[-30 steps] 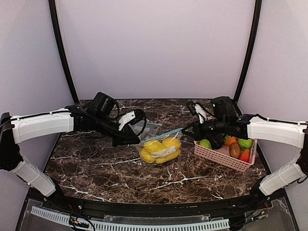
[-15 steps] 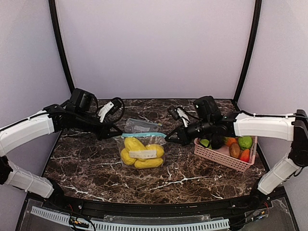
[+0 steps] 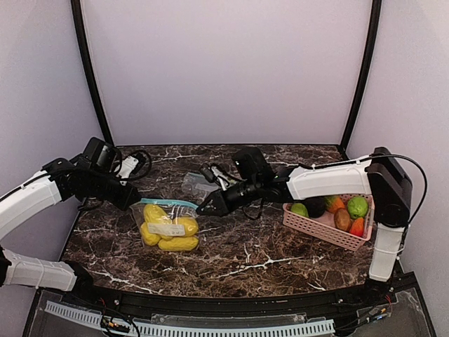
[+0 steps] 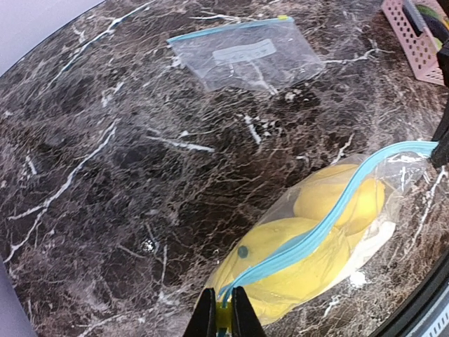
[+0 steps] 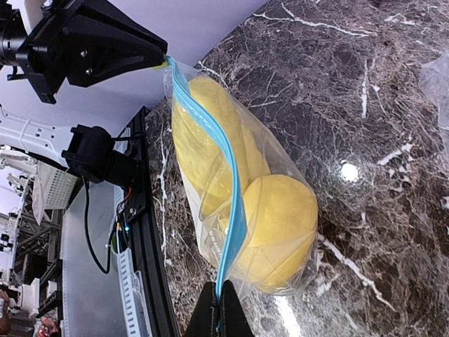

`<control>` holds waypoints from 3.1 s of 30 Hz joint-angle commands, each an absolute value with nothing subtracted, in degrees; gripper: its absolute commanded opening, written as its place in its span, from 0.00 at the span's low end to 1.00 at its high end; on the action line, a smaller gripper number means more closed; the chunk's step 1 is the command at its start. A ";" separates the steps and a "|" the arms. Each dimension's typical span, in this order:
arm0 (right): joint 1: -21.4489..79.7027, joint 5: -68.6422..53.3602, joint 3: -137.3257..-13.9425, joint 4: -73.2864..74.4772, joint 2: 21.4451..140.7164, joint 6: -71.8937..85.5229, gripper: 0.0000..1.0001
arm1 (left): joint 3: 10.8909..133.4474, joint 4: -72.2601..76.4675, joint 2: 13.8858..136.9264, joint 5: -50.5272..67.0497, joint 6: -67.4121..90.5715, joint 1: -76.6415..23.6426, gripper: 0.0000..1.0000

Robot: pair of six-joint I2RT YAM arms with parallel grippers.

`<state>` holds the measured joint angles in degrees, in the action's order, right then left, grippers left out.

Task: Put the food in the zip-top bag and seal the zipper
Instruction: Place the zipper food storage bag at the center of the board, then pick up the zipper food storage bag from the center of the board.

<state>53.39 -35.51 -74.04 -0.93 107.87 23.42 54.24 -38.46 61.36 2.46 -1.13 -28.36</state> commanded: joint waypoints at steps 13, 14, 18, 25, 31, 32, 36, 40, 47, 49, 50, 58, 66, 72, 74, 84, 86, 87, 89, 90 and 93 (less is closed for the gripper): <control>55.99 -32.29 -87.77 -7.69 120.90 31.50 0.00 | 65.02 -37.86 61.88 4.07 4.88 -27.86 0.75; 56.06 -32.12 -88.21 -7.54 121.01 31.08 0.04 | 65.07 -37.12 62.40 5.07 5.56 -27.86 0.75; 56.00 -27.18 -88.55 -3.82 117.98 26.78 0.33 | 64.29 -32.47 63.25 11.42 9.46 -27.86 0.76; 52.28 -12.16 -79.91 -0.25 106.28 20.69 0.88 | 61.36 -22.09 60.58 16.59 16.50 -27.86 0.76; 45.68 -10.66 -75.10 3.17 103.61 25.30 0.87 | 59.46 -20.97 61.10 15.83 17.79 -26.52 0.78; 44.71 -11.11 -74.48 3.09 103.81 26.88 0.86 | 59.05 -21.00 61.40 16.11 17.82 -26.31 0.79; 41.92 -14.65 -73.06 1.19 105.82 31.82 0.80 | 57.71 -20.29 62.45 17.40 17.69 -24.04 0.79; 41.58 -15.78 -74.70 0.44 109.84 32.97 0.77 | 56.45 -19.78 62.20 17.67 16.65 -22.29 0.80; 41.02 -13.85 -76.46 0.27 115.50 40.08 0.67 | 55.21 -22.98 60.97 14.64 16.50 -22.12 0.80; 40.98 -14.98 -76.34 -3.14 116.76 41.87 0.66 | 53.94 -22.66 59.94 14.60 17.36 -22.08 0.80; 40.96 -15.38 -76.62 -3.80 117.54 42.52 0.65 | 53.47 -22.25 59.59 14.64 18.05 -22.11 0.80; 40.46 -17.36 -78.93 -7.63 122.85 47.36 0.57 | 50.97 -21.32 57.18 14.62 21.13 -22.14 0.80; 39.83 -19.88 -80.74 -12.88 127.47 51.82 0.46 | 51.08 -21.68 57.07 14.86 21.48 -22.14 0.80; 39.58 -20.09 -81.04 -16.16 129.64 54.89 0.37 | 50.60 -21.55 56.25 14.89 22.47 -22.15 0.80; 39.42 -19.91 -81.29 -16.58 130.21 55.21 0.32 | 50.42 -21.52 55.99 14.88 22.76 -22.07 0.80; 38.85 -19.65 -81.00 -21.98 127.81 49.68 0.00 | 49.86 -22.85 53.99 13.78 22.98 -22.15 0.81; 38.57 -19.11 -79.63 -23.42 125.67 47.36 0.00 | 49.84 -23.09 53.44 13.56 22.94 -22.12 0.81; 38.40 -18.77 -78.80 -23.90 124.45 46.06 0.00 | 49.88 -23.19 53.13 13.45 22.94 -22.10 0.81; 37.72 -18.95 -77.46 -24.24 120.90 41.99 0.00 | 49.99 -23.29 52.59 13.73 22.94 -22.12 0.81; 37.32 -19.42 -76.79 -24.03 119.20 39.85 0.00 | 50.01 -23.20 52.21 14.07 23.01 -22.12 0.81; 36.22 -22.47 -75.70 -20.05 113.42 31.52 0.00 | 50.12 -22.69 51.55 15.03 22.75 -22.15 0.81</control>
<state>38.13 -19.75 -76.82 -19.62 122.37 43.40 50.76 -21.58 53.30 14.13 22.76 -22.37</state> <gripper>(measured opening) 0.004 0.806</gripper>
